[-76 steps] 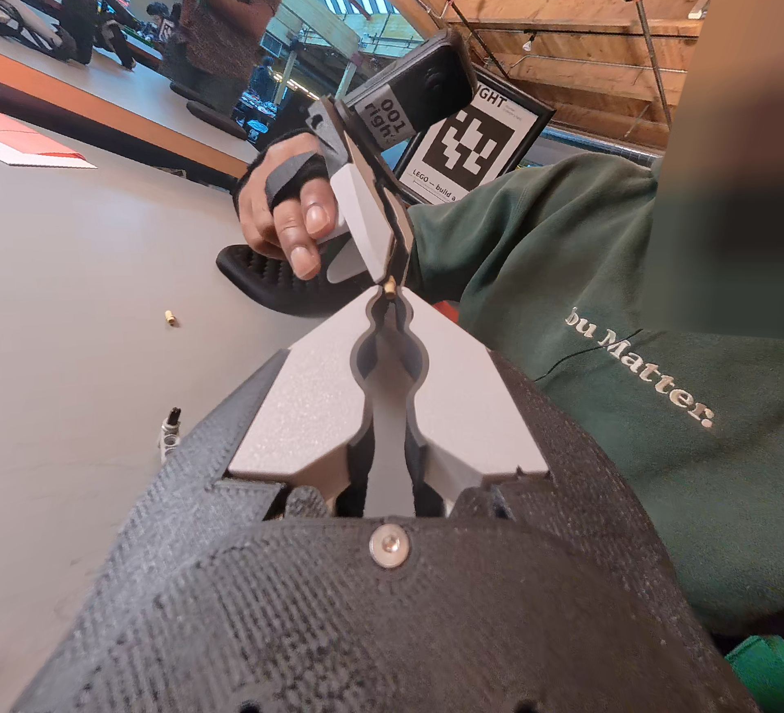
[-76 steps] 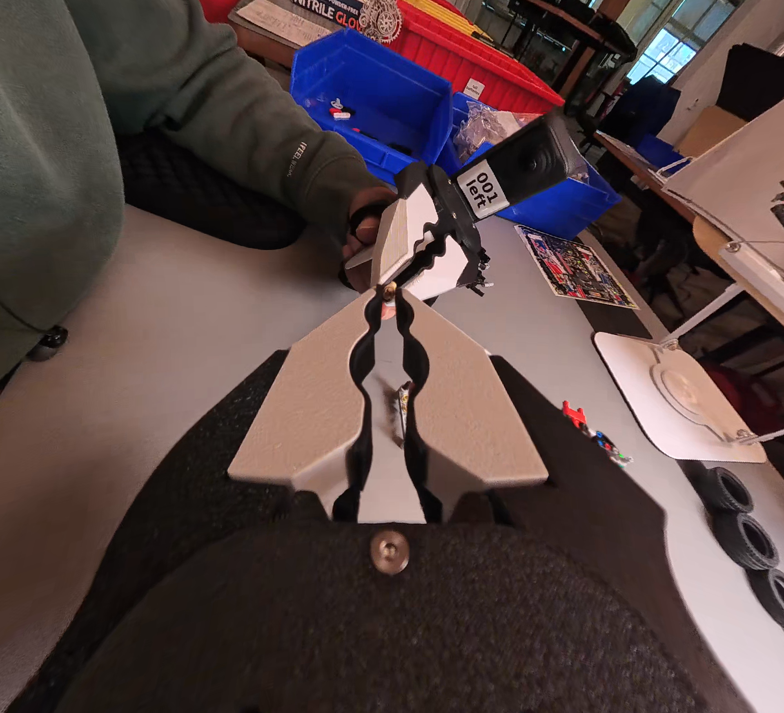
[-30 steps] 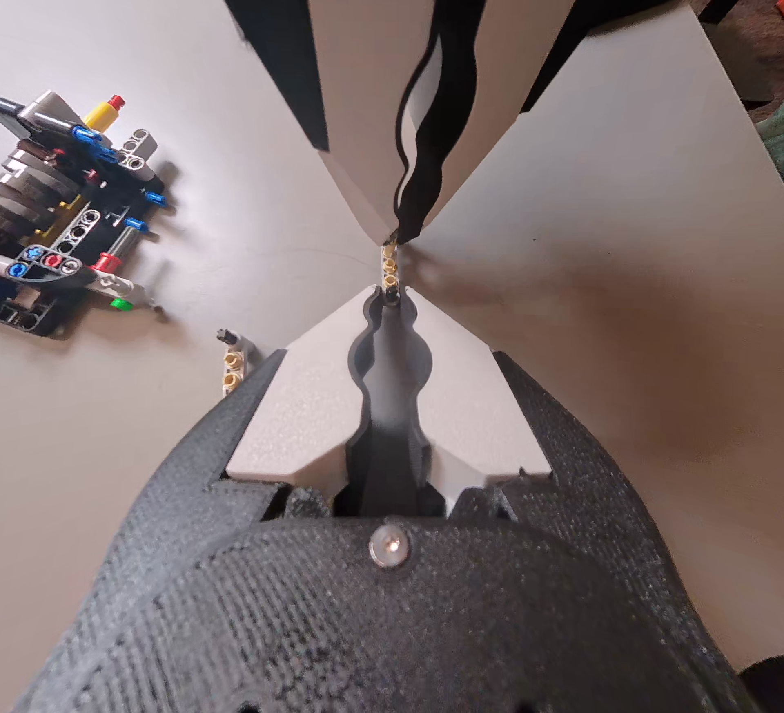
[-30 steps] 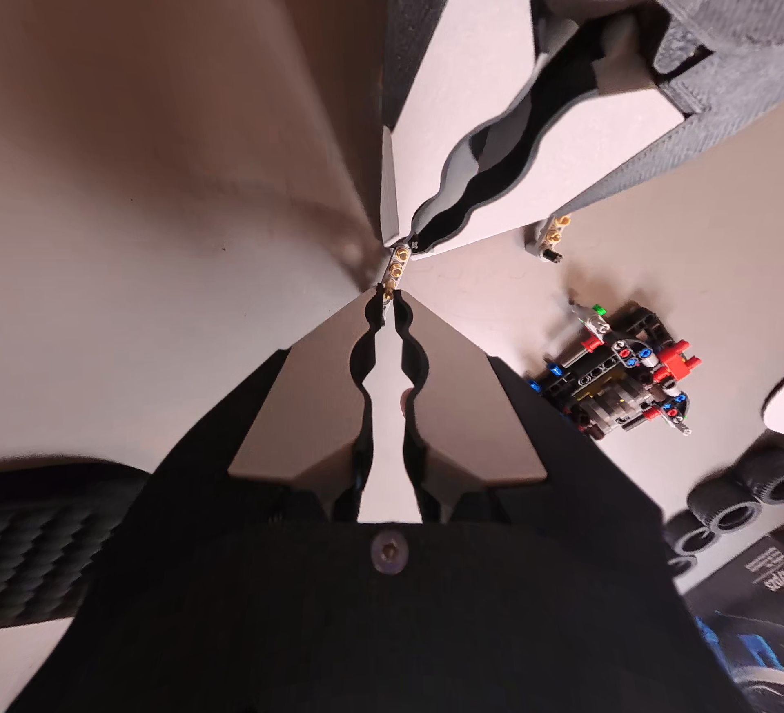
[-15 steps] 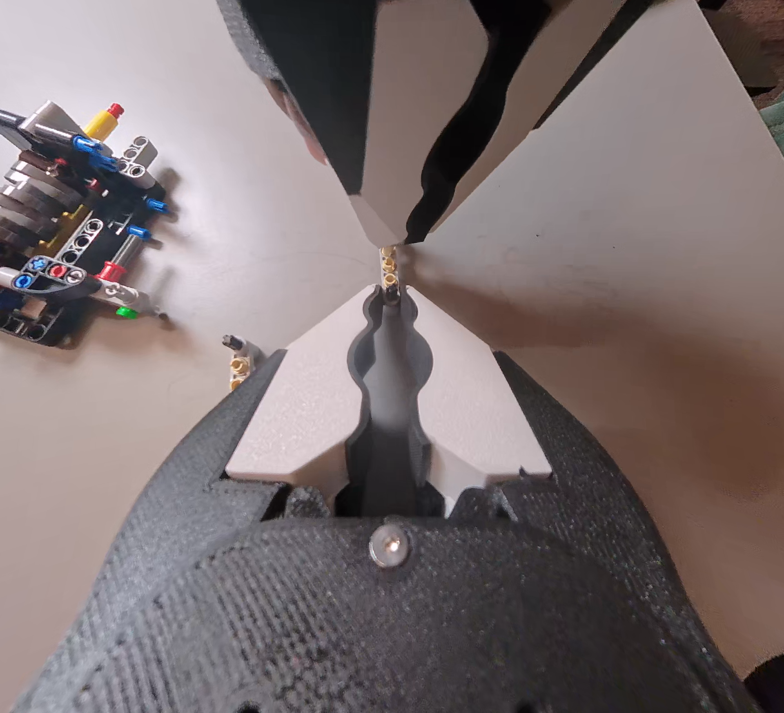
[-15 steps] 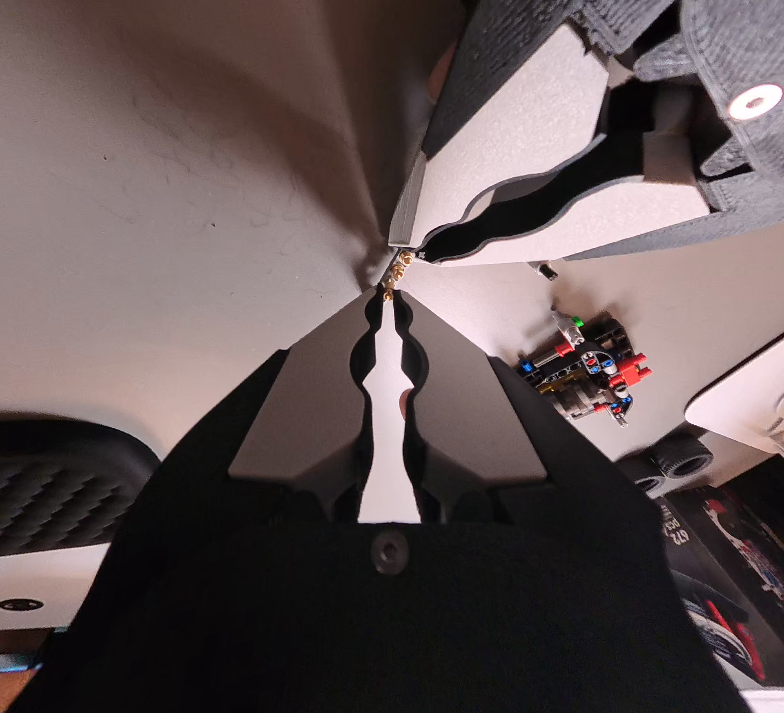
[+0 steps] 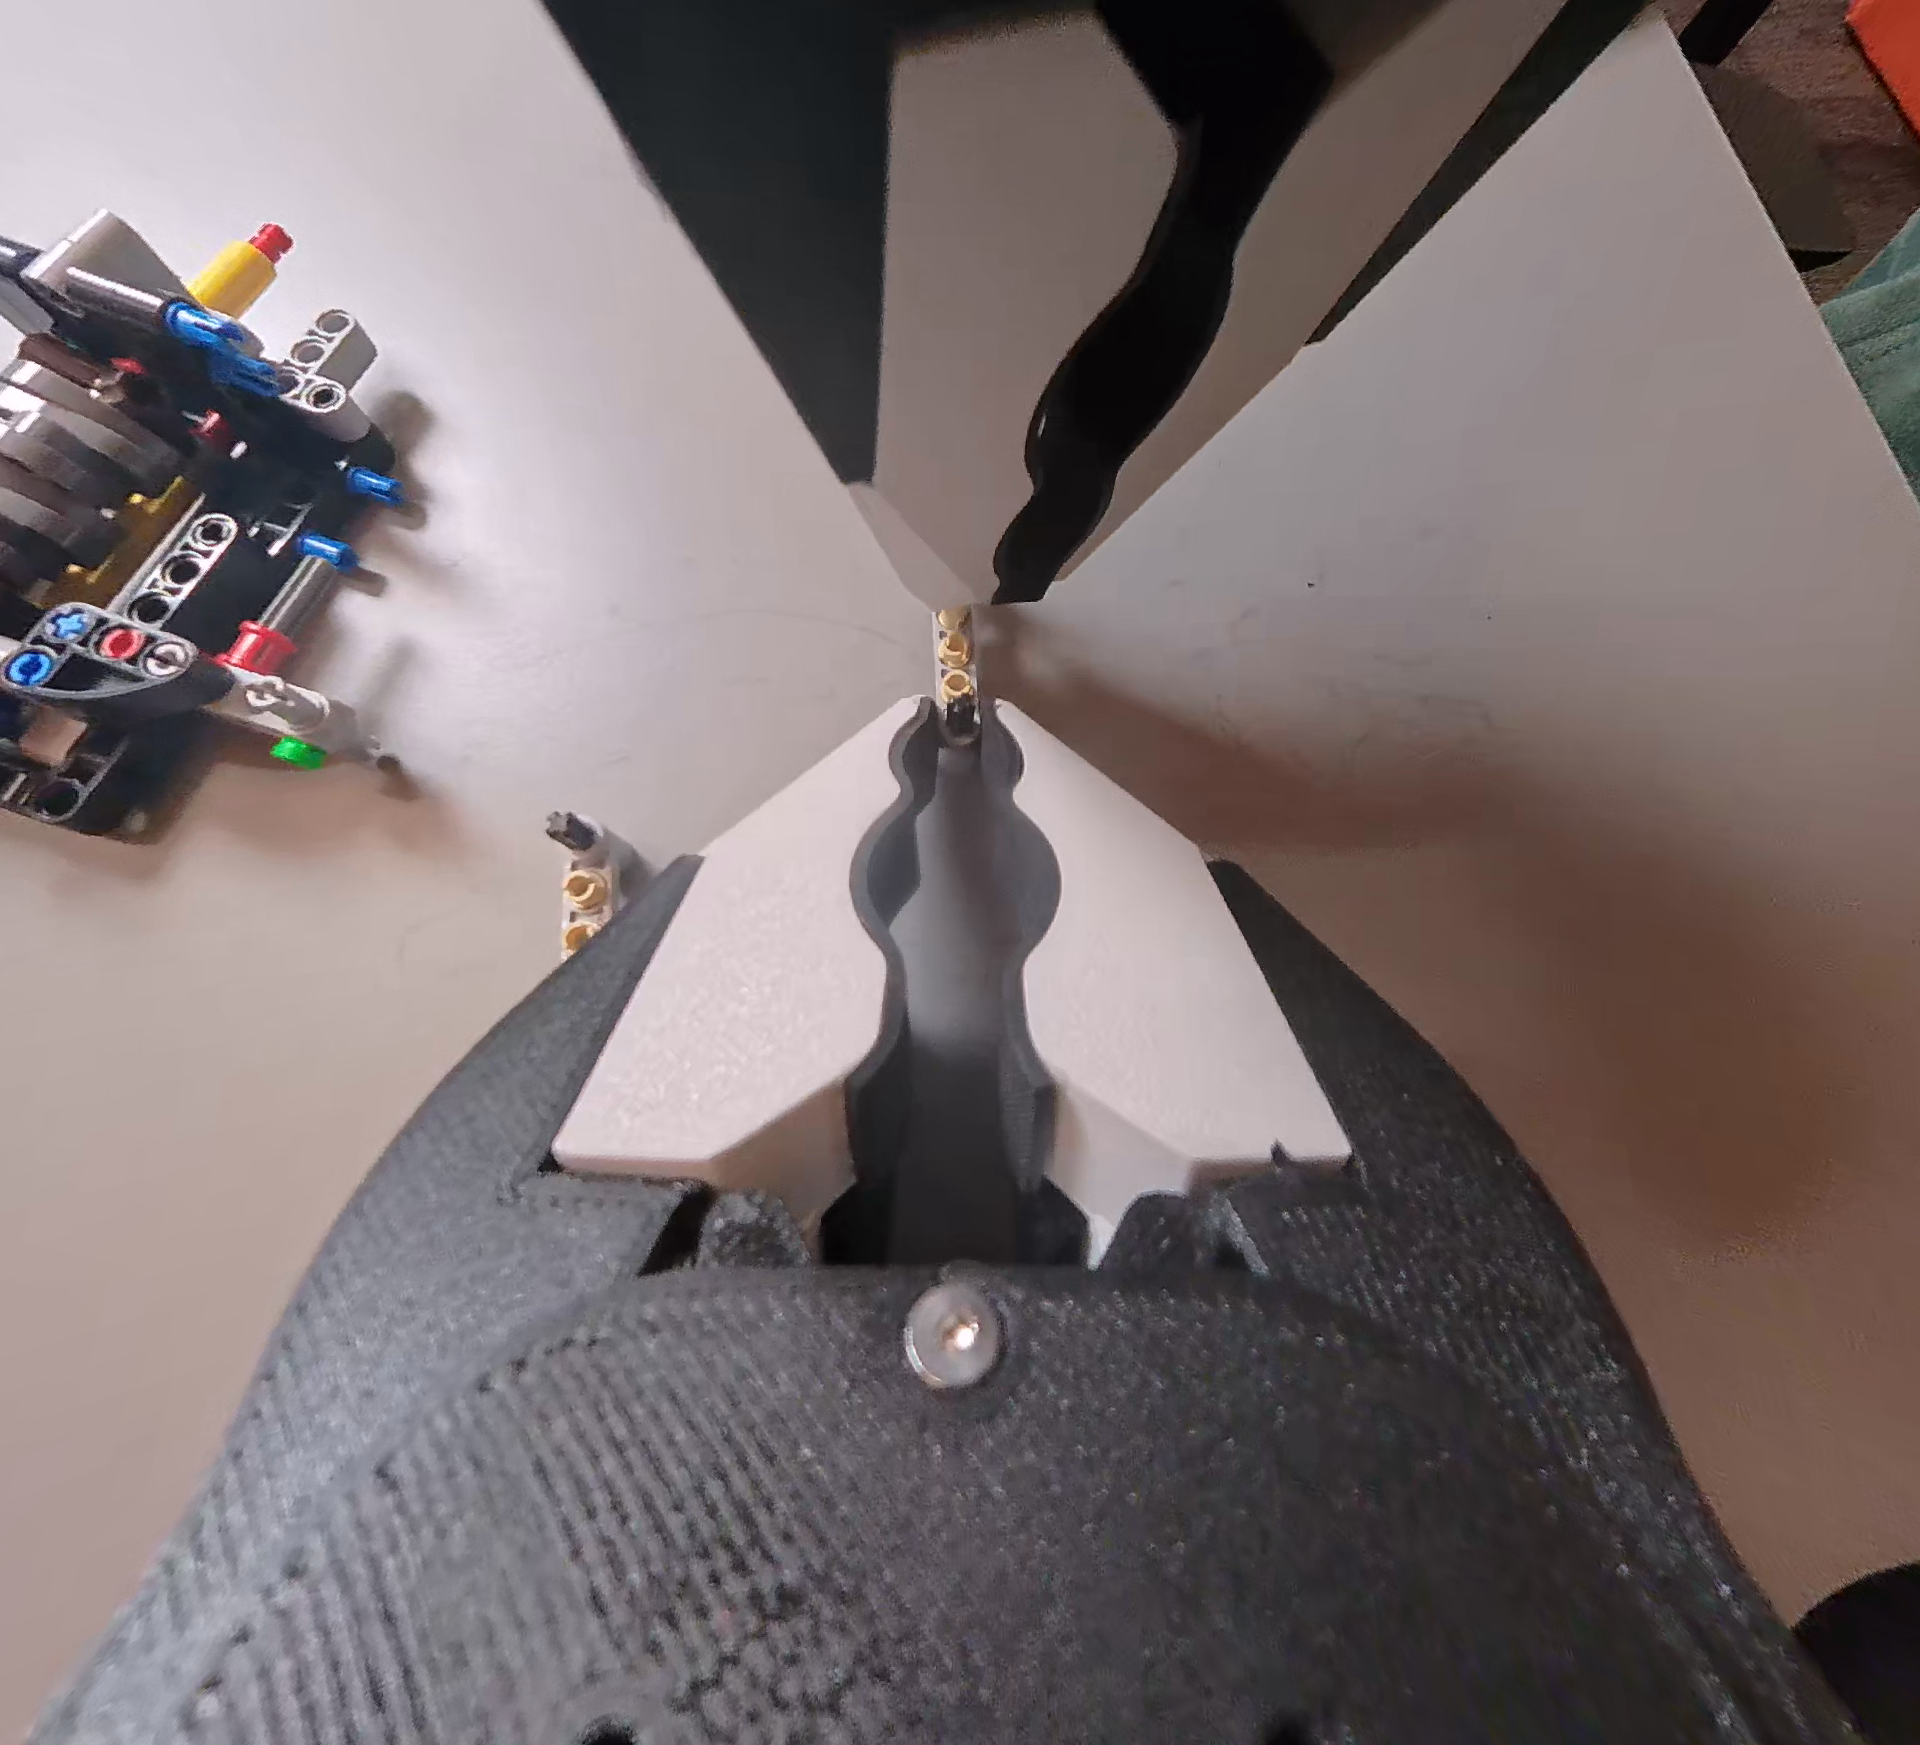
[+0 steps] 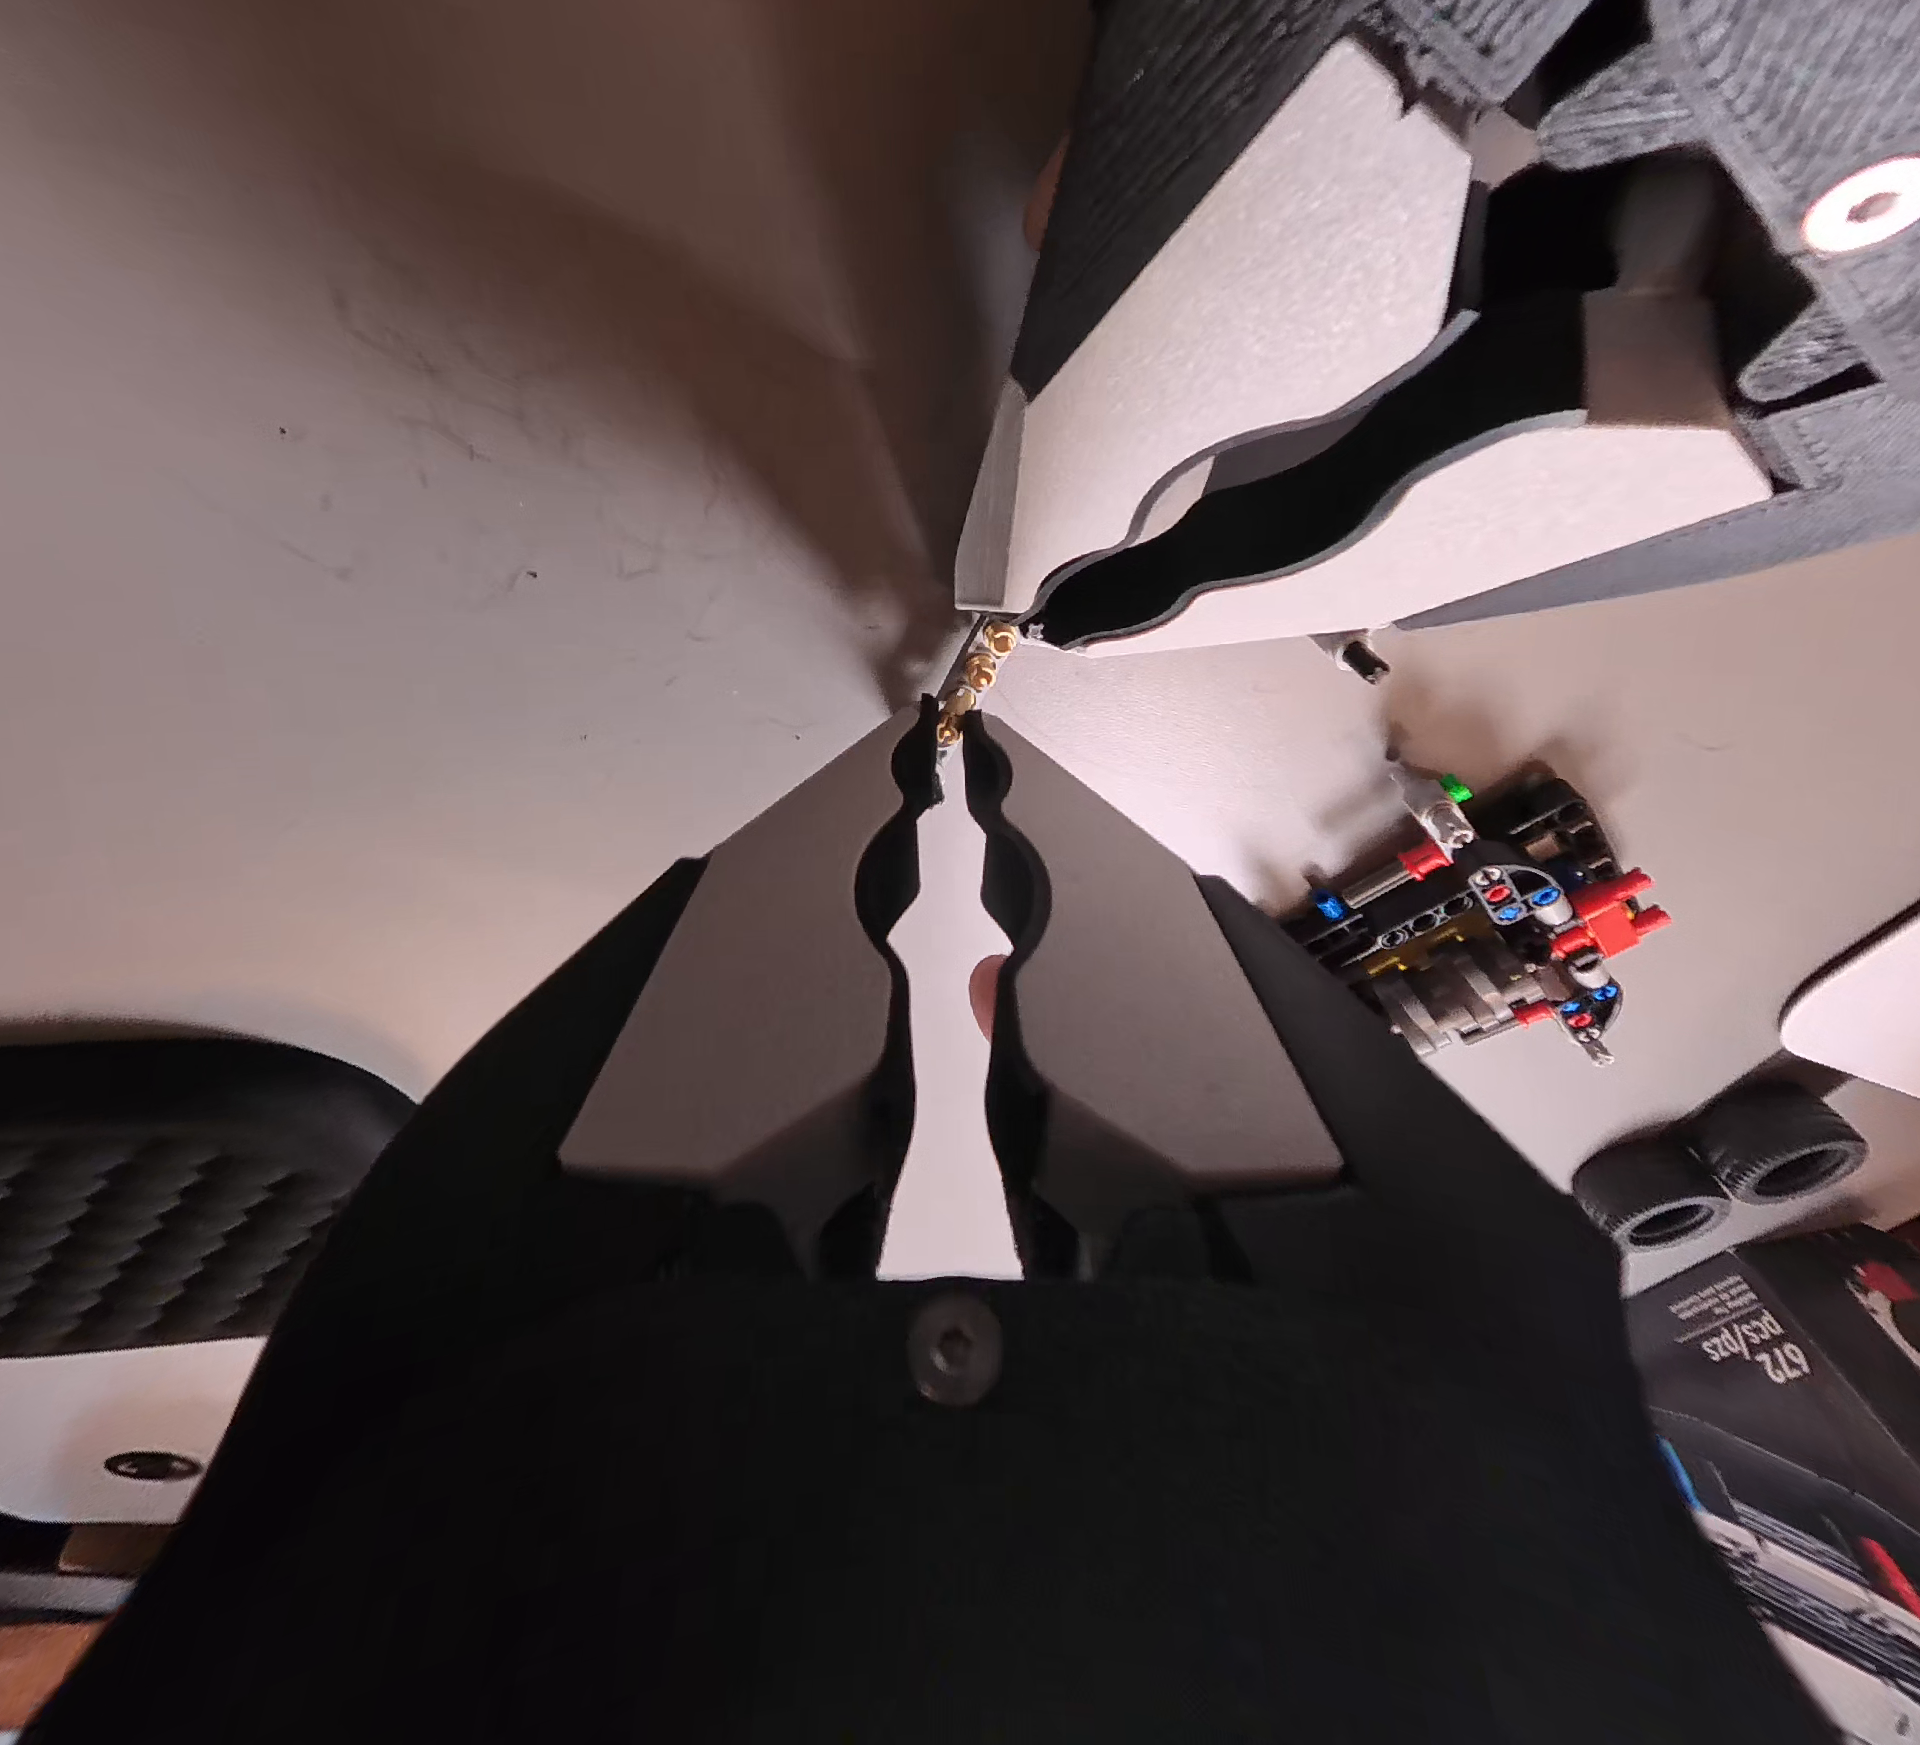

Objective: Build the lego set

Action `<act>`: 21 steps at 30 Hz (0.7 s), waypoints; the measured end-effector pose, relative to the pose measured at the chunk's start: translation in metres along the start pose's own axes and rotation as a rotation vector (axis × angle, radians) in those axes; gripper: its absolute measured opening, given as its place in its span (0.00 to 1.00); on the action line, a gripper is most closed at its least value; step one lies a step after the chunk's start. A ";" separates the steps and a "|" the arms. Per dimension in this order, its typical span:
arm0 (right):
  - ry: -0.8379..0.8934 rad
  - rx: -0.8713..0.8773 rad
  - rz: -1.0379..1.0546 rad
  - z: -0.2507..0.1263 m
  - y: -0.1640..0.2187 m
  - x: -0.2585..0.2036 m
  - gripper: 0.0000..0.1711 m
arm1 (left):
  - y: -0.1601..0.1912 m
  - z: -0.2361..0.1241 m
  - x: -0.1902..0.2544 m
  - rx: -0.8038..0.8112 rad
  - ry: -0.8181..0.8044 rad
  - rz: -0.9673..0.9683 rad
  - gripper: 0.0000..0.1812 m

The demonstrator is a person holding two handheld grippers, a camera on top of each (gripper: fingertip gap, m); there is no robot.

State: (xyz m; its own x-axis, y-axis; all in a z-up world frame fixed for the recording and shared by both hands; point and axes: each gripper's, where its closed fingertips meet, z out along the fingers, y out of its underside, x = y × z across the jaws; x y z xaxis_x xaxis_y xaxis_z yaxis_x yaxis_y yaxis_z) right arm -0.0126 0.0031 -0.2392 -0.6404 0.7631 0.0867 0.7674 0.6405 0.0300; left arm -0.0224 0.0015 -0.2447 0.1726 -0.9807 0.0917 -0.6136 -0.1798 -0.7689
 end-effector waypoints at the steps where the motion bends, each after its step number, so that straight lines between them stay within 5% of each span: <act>1: 0.002 0.011 0.011 0.000 0.000 0.000 0.02 | 0.000 0.000 0.000 0.000 0.000 0.000 0.04; 21: -0.061 -0.103 -0.082 -0.003 -0.002 -0.005 0.01 | 0.000 0.001 0.005 -0.002 0.026 0.017 0.04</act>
State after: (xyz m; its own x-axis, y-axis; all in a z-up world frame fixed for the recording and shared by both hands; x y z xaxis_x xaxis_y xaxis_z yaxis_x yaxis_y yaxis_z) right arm -0.0112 -0.0024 -0.2370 -0.6997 0.7142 0.0188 0.7094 0.6915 0.1363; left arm -0.0210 -0.0030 -0.2447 0.1426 -0.9852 0.0952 -0.6178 -0.1637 -0.7691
